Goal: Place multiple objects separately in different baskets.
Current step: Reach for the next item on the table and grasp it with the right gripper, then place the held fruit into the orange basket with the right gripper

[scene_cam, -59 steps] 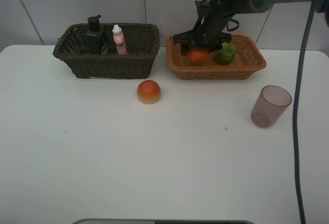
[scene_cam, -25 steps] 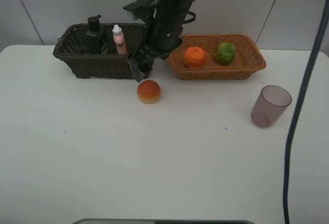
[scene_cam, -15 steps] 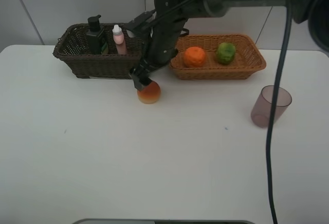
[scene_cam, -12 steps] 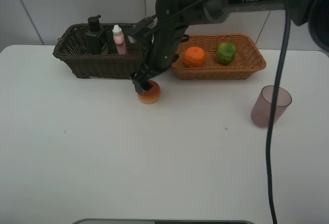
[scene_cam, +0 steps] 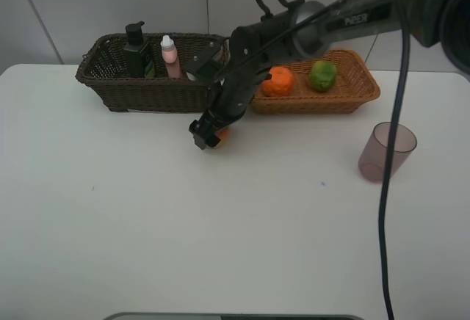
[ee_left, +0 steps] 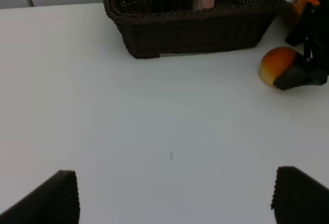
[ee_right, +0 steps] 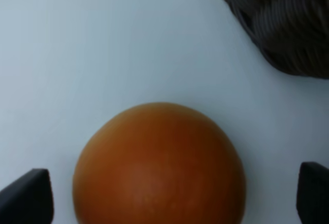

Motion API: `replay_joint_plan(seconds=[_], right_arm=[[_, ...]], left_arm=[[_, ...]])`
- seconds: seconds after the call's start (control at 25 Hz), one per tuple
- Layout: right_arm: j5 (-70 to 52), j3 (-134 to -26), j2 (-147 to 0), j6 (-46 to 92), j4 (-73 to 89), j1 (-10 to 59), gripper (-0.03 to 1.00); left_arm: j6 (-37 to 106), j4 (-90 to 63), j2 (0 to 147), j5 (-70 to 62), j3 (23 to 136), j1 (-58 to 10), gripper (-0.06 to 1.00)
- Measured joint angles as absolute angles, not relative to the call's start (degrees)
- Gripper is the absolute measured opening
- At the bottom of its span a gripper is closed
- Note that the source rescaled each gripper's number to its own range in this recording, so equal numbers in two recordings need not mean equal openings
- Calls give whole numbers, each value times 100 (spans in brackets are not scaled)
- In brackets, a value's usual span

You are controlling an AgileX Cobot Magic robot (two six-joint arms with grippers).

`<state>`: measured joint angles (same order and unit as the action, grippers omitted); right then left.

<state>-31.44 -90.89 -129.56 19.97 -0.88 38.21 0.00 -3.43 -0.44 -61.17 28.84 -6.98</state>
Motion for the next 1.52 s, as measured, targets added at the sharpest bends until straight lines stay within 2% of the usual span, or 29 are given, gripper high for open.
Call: replay_joint_plan(seconds=[0.64, 0.72, 0.8, 0.84, 1.52], right_arm=[[-2742, -8996, -13150, 1997, 0, 3816, 98], [-2747, -8996, -13150, 1997, 0, 3816, 88], [-2747, -8996, -13150, 1997, 0, 3816, 64], [-2747, -8996, -13150, 1997, 0, 3816, 56], [-2946, -8993, -12850, 1997, 172, 3816, 57]], left_arm=[[0, -343, -44, -6117, 2884, -698, 95], [0, -343, -44, -6117, 2884, -698, 95], [0, -343, -44, -6117, 2884, -698, 95], [0, -343, -44, -6117, 2884, -698, 95], [0, -343, -44, -6117, 2884, -698, 95]])
